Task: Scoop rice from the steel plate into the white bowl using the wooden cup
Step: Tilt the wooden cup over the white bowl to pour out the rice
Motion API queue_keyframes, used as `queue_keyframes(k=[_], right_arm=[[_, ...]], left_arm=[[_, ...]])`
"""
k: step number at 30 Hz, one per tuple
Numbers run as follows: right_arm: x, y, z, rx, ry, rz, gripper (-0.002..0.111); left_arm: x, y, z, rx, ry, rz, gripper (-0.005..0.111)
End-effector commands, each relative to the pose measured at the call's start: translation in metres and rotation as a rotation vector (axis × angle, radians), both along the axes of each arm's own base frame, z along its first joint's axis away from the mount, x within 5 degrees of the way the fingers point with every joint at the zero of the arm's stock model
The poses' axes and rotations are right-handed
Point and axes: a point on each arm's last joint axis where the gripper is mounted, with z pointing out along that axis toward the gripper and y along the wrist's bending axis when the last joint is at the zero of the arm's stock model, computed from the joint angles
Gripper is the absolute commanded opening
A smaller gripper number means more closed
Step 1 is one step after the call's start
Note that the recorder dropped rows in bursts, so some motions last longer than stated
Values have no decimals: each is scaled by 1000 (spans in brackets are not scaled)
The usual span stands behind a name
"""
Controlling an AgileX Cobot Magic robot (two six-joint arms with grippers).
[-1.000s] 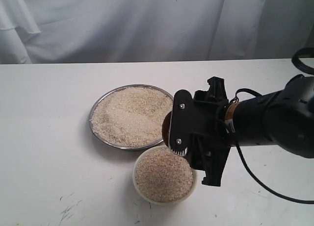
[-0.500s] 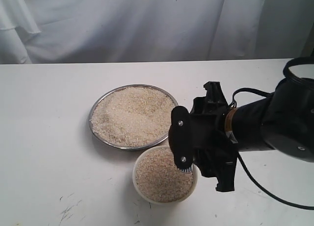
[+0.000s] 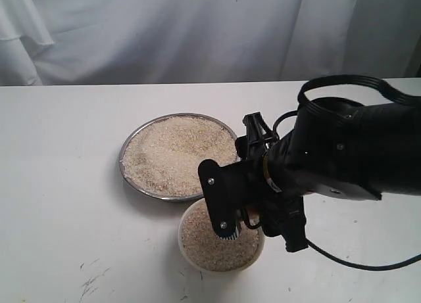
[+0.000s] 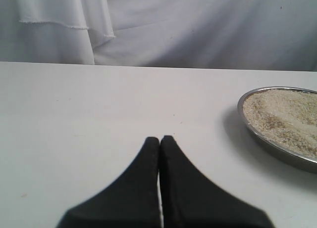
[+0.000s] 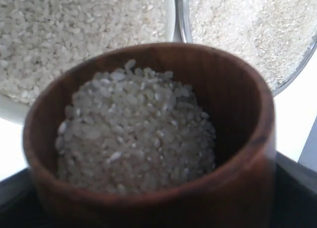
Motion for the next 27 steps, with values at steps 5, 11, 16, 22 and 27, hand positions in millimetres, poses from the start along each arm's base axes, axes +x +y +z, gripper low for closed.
queue_keyframes(k=[5,11,16,22,27], right_arm=[[-3,5,-6,-126,-40,13,0],[-5,12,-1,-134,-62,18,0],[-4,19,-5,-173,-62,10,0],[-4,22,-11,-234,-80,12,0],[-4,21,-11,-250,-82,-5,0]], left_arm=[[0,0,-1,-4,-7,-1,0],[0,0,-1,-4,-7,-1,0],[0,0,-1,-4,-7,-1,0],[0,0,-1,-4,-7,-1,0],[0,0,-1,-4,-7,-1,0]])
